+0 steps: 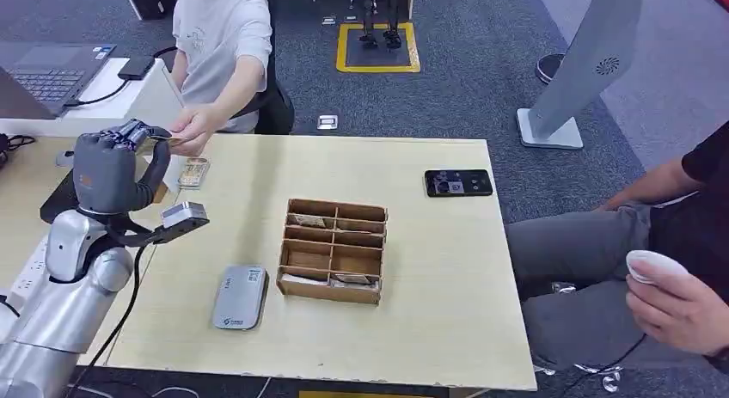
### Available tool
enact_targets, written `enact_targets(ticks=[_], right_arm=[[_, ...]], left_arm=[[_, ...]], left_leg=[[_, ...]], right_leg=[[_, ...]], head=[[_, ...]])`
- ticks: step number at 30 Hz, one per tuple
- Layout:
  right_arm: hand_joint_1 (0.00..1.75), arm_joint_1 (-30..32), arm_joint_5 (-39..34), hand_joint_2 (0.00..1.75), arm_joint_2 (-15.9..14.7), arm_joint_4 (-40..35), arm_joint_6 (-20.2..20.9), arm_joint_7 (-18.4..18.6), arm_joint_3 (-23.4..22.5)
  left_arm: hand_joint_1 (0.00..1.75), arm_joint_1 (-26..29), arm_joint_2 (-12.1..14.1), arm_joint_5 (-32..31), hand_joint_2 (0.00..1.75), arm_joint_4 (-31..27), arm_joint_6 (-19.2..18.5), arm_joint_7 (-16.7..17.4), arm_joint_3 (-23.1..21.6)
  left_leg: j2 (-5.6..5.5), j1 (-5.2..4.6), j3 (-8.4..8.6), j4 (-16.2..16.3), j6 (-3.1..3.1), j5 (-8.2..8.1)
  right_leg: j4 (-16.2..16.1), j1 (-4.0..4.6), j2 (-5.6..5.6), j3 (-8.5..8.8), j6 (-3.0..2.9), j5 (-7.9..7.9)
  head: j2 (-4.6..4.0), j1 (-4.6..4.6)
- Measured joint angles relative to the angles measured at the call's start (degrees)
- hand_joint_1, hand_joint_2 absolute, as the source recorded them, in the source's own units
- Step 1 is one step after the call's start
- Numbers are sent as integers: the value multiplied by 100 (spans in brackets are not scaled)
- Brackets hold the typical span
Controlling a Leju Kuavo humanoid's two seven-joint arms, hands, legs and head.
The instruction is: Pass the card to the sensor for recognition and then transmit it.
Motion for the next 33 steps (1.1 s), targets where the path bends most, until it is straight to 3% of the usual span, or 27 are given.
enact_targets(ticks=[2, 3, 9, 19, 22, 24, 30, 33], right_arm=[[0, 2, 0, 175, 0, 2, 0, 0, 0], [0, 2, 0, 175, 0, 4, 0, 0, 0], [0, 6, 2, 175, -4, 39, -70, 72, 0], [0, 11, 2, 175, -79, 256, -310, -11, -33], [0, 17, 2, 175, -96, 315, -417, 0, -74], [0, 26, 2, 175, -105, 359, -457, 2, -101], [0, 33, 2, 175, -114, 492, -607, 2, -157], [0, 34, 2, 175, -120, 538, -649, 2, -168]], left_arm=[[175, -3, -15, 0, 175, 20, 0, 0, -20], [0, -4, -17, 0, 175, 28, 0, 0, -26], [0, -9, -37, -20, 175, 59, 61, 2, -33], [0, 58, -81, 289, 175, 44, -516, 277, -48], [0, 313, -76, 1374, 175, -305, -1483, 55, -48], [0, 568, -63, 1508, 175, -689, -1843, -2, -48], [0, 951, 35, 1314, 175, -1442, -2096, 61, -53], [0, 1103, 85, 1451, 175, -1640, -2339, -83, -53]], left_leg=[[0, 0, -1, 0, 0, 0], [1, 0, -1, 0, 0, 0], [0, 0, -1, 0, 0, 0], [0, 0, -2, 0, 0, 0], [5, -1, -2, 0, 0, -1], [4, 0, -6, 0, 1, -1], [1, 0, -9, -1, 1, -2], [1, 0, -8, -1, 1, 0]], right_leg=[[0, 0, 0, 0, 0, 0], [0, 0, 1, 0, 0, 0], [0, 0, 1, -1, 0, 0], [0, 0, 0, 1, 0, 1], [0, -1, 4, 1, 0, 1], [-1, 0, 4, -2, 1, 0], [-2, -1, 1, -3, 1, 0], [-2, 0, 1, -3, 1, 0]], head=[[0, 0], [0, 0], [0, 2], [0, 0], [0, 0], [0, 0], [0, -2], [0, -4]])
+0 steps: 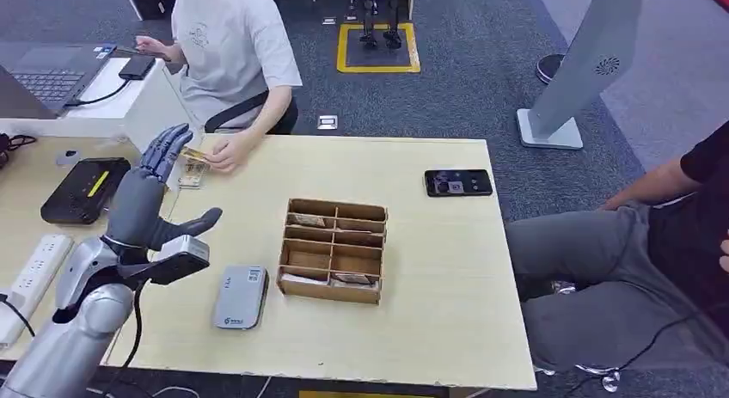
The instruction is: Pass the card to the sensor for recognition and then transmit it.
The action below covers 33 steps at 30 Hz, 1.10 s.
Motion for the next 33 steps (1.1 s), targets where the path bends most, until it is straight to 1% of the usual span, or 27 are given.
enact_targets(ticks=[2, 5, 8, 14, 17, 20, 23, 25, 27, 29, 31, 33], right_arm=[[0, 0, 0, 175, -2, 28, -20, 0, 0], [0, 0, 0, 175, -4, 50, -20, 59, 0], [0, -4, 0, 175, -4, 70, -28, 79, 0], [0, -10, 7, 175, -4, 87, -33, 90, 0], [0, -10, 7, 175, -13, 85, -13, 59, 0], [0, -11, 7, 175, -17, 85, 22, 52, 0], [0, -7, 7, 175, -17, 61, 63, 20, 0], [0, 1, 7, 175, -17, 41, 66, -9, 2], [0, 4, 7, 175, -17, 31, 68, -9, 0], [0, 8, 7, 175, -13, 22, 77, 64, 0], [0, 8, 7, 175, -4, 22, 74, 144, 0], [0, 12, 7, 175, 0, 22, 68, 166, 0]], left_arm=[[0, 76, 15, 48, 175, -92, -123, -57, -2], [0, 156, 85, 96, 175, -319, -689, -337, -131], [0, 257, 166, 148, 175, -666, -1144, -603, -513], [0, 649, 339, 345, 175, -1290, -1595, -826, -1224], [0, 813, 433, 207, 175, -1460, -1602, -870, -1508], [0, 899, 487, 124, 175, -1552, -1587, -870, -1635], [0, 947, 555, -219, 175, -1571, -1464, -817, -1766], [0, 1044, 570, -315, 175, -1573, -1377, -811, -1849], [0, 1187, 570, -442, 175, -1571, -1302, -671, -1932], [0, 1311, 568, -681, 175, -1550, -1186, -428, -2004], [0, 1427, 546, -1054, 175, -1471, -990, -111, -2048], [0, 1493, 520, -1319, 175, -1366, -874, 80, -2129]], left_leg=[[0, 1, 0, 0, 0, 1], [-1, 0, 0, 0, 0, 1], [-1, -1, -2, 0, 0, 0], [-1, -2, -2, 0, 1, -5], [-1, -2, -2, 0, 2, -6], [-2, 0, -1, 0, 1, -4], [-2, 0, 0, -1, 1, -1], [-2, 0, 1, -1, 1, -1], [-1, -1, 1, -1, 1, -1], [-2, -1, 0, -1, 2, -2], [-2, -2, 0, -1, 2, -2], [-2, -2, -1, -1, 2, -3]], right_leg=[[0, 1, 0, 0, 0, 0], [0, 0, -1, 1, 0, 0], [0, -1, -1, 2, 0, 0], [-1, -2, 0, 0, 1, -1], [-2, -2, -1, 0, 1, -1], [-1, -1, -2, 0, 1, -1], [-1, -1, -3, 3, 1, 0], [-1, -1, -2, 3, 1, 0], [-1, -1, -2, 3, 1, 0], [-1, -2, -2, 2, 1, -1], [-1, -2, -2, 2, 1, -1], [-2, -2, -3, 2, 1, -1]], head=[[0, 2], [0, 2], [0, 2], [0, 2], [0, 2], [0, 2], [0, 2], [0, 0], [0, 2], [0, 2], [0, 2], [0, 2]])
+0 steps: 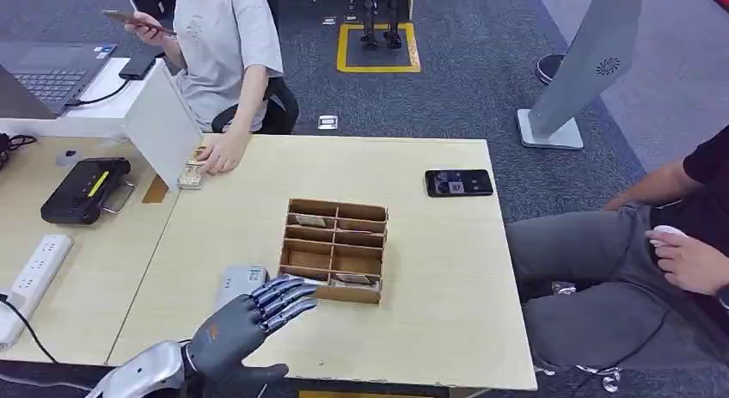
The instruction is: Pass the card to the sensor for recognition and then transmit it.
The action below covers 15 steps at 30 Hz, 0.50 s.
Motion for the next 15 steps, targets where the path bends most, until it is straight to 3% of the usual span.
enact_targets(ticks=[3, 11, 15], right_arm=[[0, -9, -13, 175, 11, -2, 7, 37, 0], [0, -13, -55, 175, 138, -168, 157, 118, 0], [0, -7, -55, 175, 195, -243, 258, 175, 0]], left_arm=[[0, 22, -88, -274, 175, 160, 50, 263, -94], [0, -125, -869, -1537, 175, 789, 304, 1397, -304], [0, -171, -1106, -1520, 175, 1037, 363, 1487, -306]], left_leg=[[0, -1, 1, 0, 0, 0], [-2, -3, 2, 1, 1, 1], [-3, -3, 3, 1, 1, 1]], right_leg=[[0, -1, -1, 0, 0, 0], [0, -4, -6, 2, 4, 4], [0, -4, -7, 1, 3, 4]], head=[[0, 0], [0, -2], [0, 0]])
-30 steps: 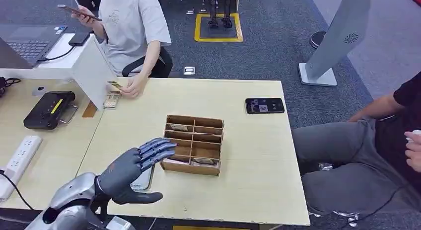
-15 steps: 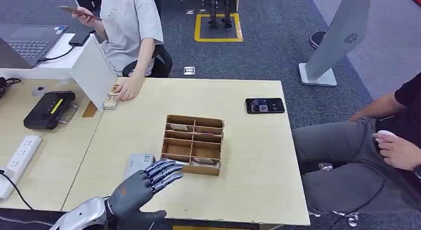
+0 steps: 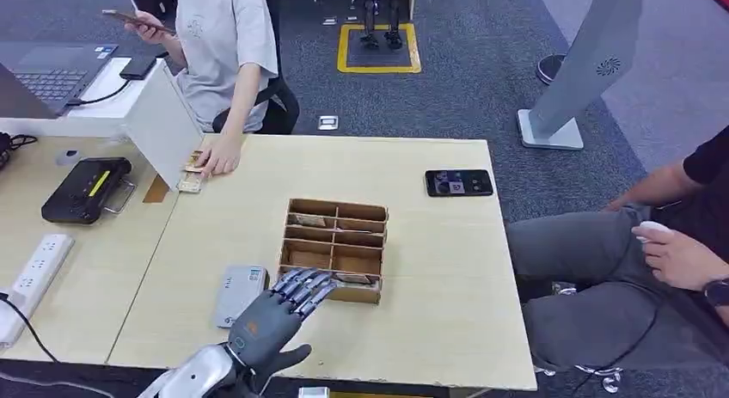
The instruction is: Pass the card to the sensor for recognition and then transmit it.
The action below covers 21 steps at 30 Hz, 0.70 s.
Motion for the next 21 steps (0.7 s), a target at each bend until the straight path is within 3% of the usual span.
enact_targets(ticks=[9, 21], right_arm=[[0, 35, 4, 175, 39, -208, 151, 59, 0], [0, 83, 9, 175, 105, -406, 157, -2, 0]], left_arm=[[0, -53, -343, 304, 175, 177, -57, -4, 2], [0, -128, -520, 319, 175, 260, -173, 50, 2]], left_leg=[[0, 0, -3, 0, 0, 0], [0, 0, -1, 0, 0, 0]], right_leg=[[0, 0, 0, -1, 0, 0], [0, 1, 1, -1, 0, 0]], head=[[0, 2], [0, 2]])
